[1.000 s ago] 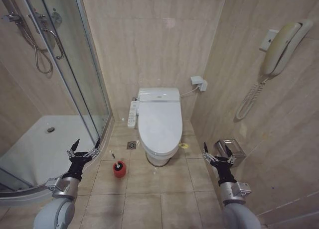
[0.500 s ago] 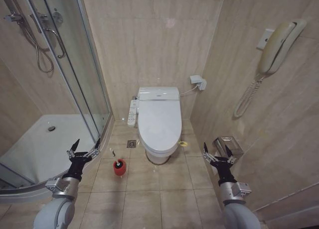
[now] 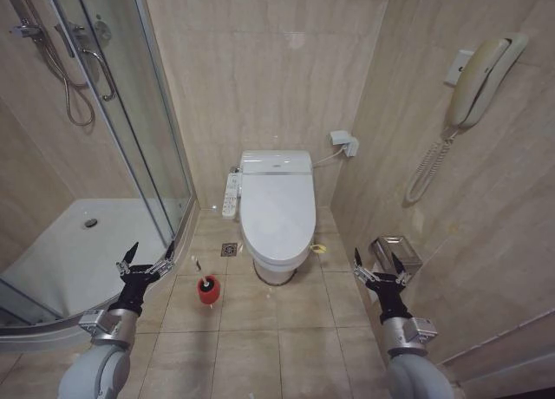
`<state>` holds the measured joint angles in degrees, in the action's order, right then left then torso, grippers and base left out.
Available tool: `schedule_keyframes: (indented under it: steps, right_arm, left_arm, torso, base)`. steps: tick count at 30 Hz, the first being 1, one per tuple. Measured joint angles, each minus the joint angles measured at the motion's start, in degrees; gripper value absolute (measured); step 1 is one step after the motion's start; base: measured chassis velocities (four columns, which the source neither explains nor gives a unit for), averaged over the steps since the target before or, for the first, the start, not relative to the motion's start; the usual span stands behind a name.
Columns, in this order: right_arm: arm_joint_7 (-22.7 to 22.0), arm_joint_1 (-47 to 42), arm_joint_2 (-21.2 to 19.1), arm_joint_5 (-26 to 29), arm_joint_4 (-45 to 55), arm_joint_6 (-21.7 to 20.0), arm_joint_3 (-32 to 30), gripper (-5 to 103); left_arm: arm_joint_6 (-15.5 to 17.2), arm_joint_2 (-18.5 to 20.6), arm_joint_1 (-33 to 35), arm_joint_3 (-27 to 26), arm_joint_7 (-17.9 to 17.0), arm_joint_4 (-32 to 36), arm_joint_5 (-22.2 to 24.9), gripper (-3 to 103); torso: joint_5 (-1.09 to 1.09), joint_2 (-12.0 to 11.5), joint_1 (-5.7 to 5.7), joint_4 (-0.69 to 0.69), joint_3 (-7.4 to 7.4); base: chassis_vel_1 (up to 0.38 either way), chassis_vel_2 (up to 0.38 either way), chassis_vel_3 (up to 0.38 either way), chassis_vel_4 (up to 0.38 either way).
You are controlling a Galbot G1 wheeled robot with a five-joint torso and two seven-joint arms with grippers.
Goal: Open the toilet lid, clean the toilet bowl with a toilet brush, close the toilet lid, and flush.
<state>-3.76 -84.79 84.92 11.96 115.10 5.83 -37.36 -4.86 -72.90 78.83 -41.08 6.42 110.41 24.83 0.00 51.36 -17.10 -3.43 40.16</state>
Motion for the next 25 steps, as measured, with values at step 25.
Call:
schedule_keyframes:
  steps: [25]
  right_arm:
    - [0.00,0.00,0.00,0.00,0.00,0.00,0.00,100]
  left_arm:
    - [0.00,0.00,0.00,0.00,0.00,0.00,0.00,100]
  torso:
    - [0.00,0.00,0.00,0.00,0.00]
  base:
    - [0.000,0.000,0.000,0.000]
